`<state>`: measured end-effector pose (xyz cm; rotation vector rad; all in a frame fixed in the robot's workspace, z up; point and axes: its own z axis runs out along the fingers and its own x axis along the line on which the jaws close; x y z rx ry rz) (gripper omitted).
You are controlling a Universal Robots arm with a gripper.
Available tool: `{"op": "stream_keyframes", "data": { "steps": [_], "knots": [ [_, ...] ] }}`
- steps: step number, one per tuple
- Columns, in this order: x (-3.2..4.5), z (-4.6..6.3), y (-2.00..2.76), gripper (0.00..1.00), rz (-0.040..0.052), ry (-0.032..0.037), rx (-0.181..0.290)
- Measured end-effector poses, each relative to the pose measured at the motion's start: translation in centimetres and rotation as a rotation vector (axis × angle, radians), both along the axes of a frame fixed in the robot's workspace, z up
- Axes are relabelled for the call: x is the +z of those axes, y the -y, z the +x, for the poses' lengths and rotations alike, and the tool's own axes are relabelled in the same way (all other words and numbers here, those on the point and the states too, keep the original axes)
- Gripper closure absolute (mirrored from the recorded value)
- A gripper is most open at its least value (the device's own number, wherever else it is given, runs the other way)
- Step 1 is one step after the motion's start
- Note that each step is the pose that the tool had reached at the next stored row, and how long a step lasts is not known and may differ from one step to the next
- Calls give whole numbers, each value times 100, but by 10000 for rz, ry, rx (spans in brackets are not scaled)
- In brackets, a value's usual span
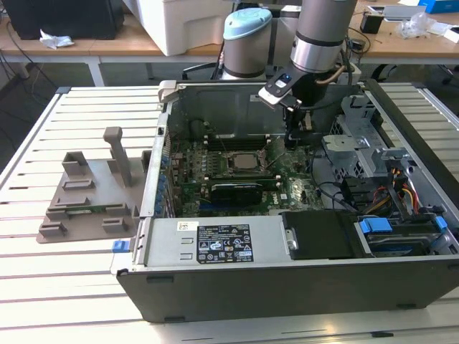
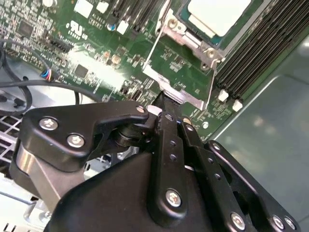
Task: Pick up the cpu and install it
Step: 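Close the cpu cover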
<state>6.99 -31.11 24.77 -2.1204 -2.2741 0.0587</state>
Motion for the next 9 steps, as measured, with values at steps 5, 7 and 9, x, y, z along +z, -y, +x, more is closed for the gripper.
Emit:
{"op": "stream_keyframes", "data": {
  "steps": [5,7,9],
  "knots": [
    [0,-128,0,89,3,5,-2],
    [0,-158,0,89,2,6,1],
    [0,-196,0,89,2,5,-1]
  ]
}}
